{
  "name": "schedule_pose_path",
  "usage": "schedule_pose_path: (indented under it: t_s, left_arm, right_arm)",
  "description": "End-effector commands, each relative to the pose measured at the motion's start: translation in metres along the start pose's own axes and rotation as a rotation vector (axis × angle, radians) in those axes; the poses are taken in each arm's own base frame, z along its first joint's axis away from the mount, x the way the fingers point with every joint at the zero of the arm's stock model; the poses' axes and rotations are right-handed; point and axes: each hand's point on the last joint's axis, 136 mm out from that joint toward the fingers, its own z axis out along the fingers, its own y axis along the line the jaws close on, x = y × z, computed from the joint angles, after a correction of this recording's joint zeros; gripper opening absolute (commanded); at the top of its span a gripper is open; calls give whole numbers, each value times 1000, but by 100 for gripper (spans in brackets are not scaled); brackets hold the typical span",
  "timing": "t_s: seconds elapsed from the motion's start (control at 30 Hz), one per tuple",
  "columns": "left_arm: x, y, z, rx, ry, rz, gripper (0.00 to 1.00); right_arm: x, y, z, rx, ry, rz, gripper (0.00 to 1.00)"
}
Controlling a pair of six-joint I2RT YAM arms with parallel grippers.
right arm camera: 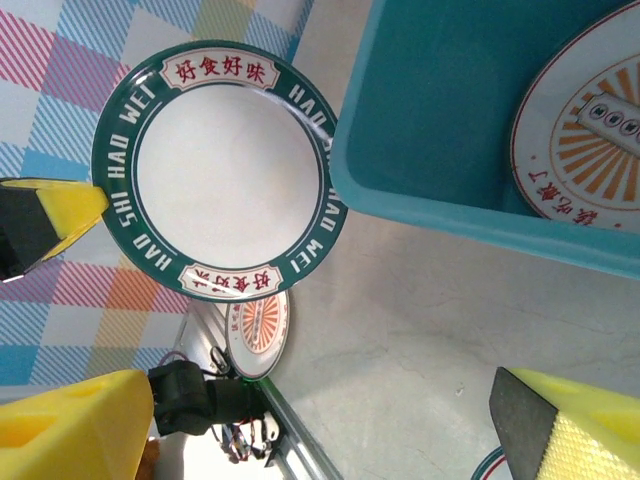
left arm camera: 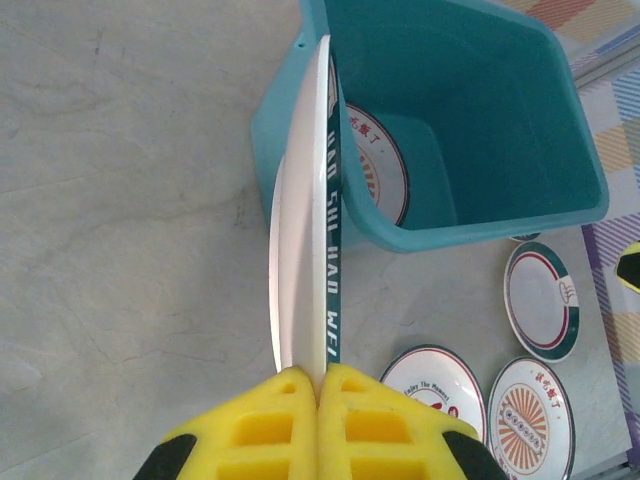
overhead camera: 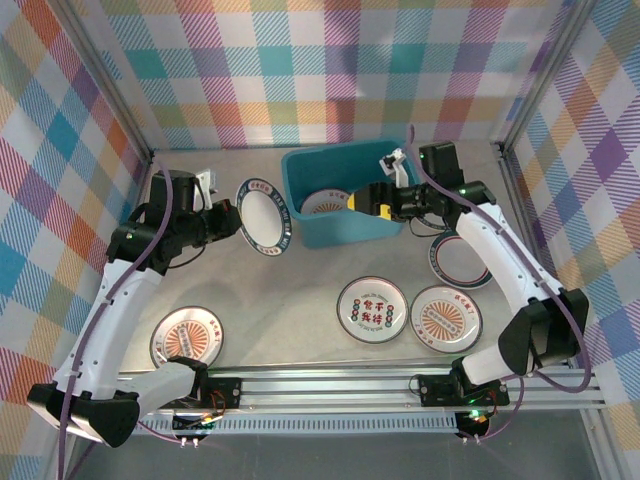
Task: Place the plates into the plastic bin on the countertop
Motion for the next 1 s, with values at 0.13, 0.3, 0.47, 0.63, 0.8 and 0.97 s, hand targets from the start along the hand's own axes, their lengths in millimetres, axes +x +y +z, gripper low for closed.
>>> schedule_pose_path:
  t_s: [0.13, 0.3, 0.47, 0.63, 0.8, 0.97]
  left_arm:
    - [2, 9, -11, -44, -19, 40, 0]
    - [14, 19, -8, -72, 6, 28, 0]
    - [21, 29, -16, -116, 6, 38, 0]
    - [26, 33, -21, -132, 9, 42, 0]
    - [24, 27, -32, -112, -5, 36, 0]
    - [21, 16, -43, -72, -9, 32, 0]
  right_arm:
    - [-5, 16, 15, -67, 34, -26, 88]
    - [-2, 14, 20, -67, 48, -19, 87]
    - [3, 11, 22, -65, 60, -6, 86]
    - [9, 11, 28, -74, 76, -2, 85]
    - [23, 12, 43, -92, 121, -15, 84]
    - [31, 18, 58, -122, 139, -34, 82]
